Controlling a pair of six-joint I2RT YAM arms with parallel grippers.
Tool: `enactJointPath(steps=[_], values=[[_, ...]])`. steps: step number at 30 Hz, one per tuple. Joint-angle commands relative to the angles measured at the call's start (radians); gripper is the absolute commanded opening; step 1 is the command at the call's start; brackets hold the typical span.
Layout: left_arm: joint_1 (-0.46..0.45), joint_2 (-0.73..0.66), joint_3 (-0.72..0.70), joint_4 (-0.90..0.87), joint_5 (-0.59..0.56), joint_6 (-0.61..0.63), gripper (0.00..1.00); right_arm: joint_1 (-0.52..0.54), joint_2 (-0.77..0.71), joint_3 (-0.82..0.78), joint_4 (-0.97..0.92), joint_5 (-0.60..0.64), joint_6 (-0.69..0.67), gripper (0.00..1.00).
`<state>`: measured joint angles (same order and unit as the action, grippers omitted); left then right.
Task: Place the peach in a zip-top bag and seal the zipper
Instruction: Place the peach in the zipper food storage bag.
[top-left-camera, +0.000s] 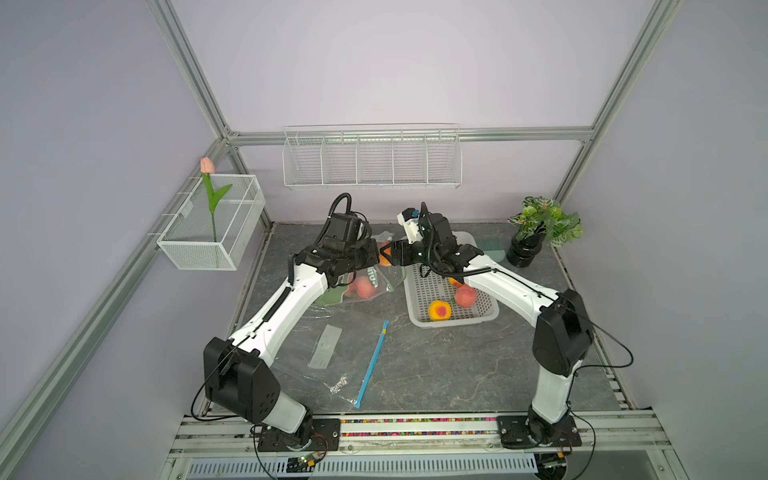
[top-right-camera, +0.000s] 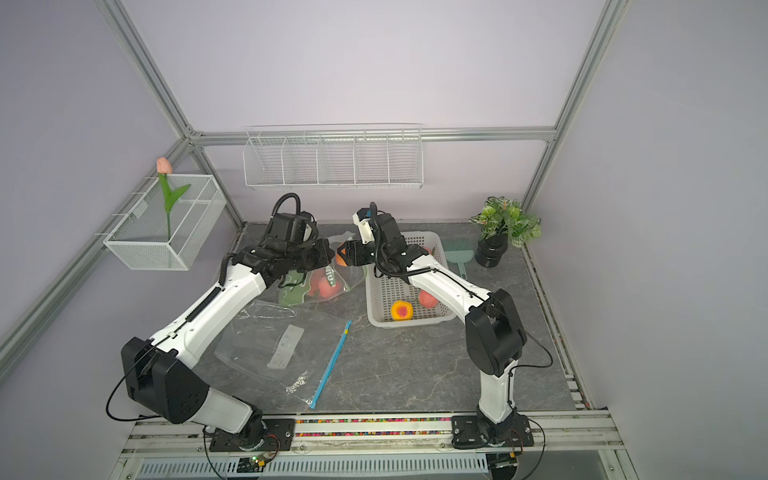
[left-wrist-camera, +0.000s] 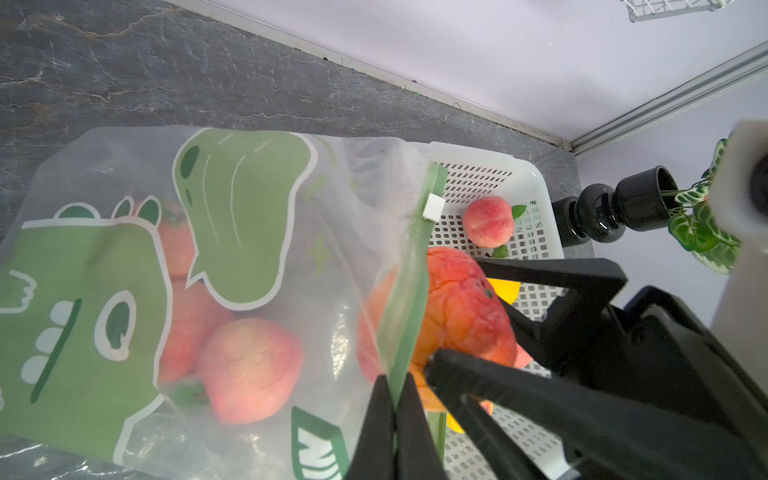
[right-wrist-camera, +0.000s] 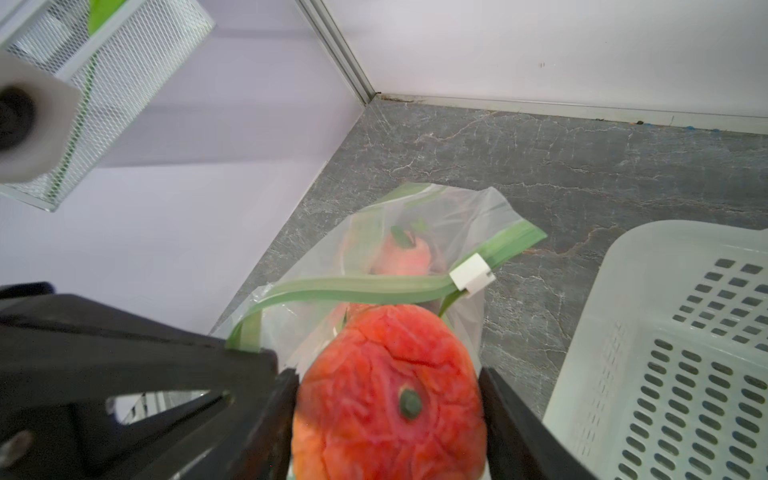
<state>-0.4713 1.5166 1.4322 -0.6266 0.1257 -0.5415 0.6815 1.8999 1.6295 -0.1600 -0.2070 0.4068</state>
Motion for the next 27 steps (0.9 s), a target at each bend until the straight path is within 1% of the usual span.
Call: enactJointPath(steps=[1,8,13,16,21,27], values=[[0.003,-0.015,-0.007,0.01,0.011,0.002,0.0,0.014,0.028,0.055,-0.06,0.059,-0.029,0.72],[0.005,-0.01,-0.004,0.005,0.0,-0.001,0.0,0.027,0.053,0.105,-0.089,0.081,-0.032,0.73],[0.009,-0.009,-0.008,0.01,-0.008,-0.013,0.0,0.032,0.059,0.119,-0.115,0.058,-0.035,0.73],[0.013,-0.008,-0.008,0.011,-0.007,-0.02,0.0,0.036,0.048,0.102,-0.119,0.05,-0.03,0.7],[0.024,-0.006,-0.012,0.021,-0.001,-0.027,0.0,0.048,0.027,0.043,-0.089,0.041,-0.016,0.7],[0.025,-0.006,-0.013,0.022,0.008,-0.026,0.0,0.058,0.046,0.054,-0.082,0.07,-0.01,0.7]])
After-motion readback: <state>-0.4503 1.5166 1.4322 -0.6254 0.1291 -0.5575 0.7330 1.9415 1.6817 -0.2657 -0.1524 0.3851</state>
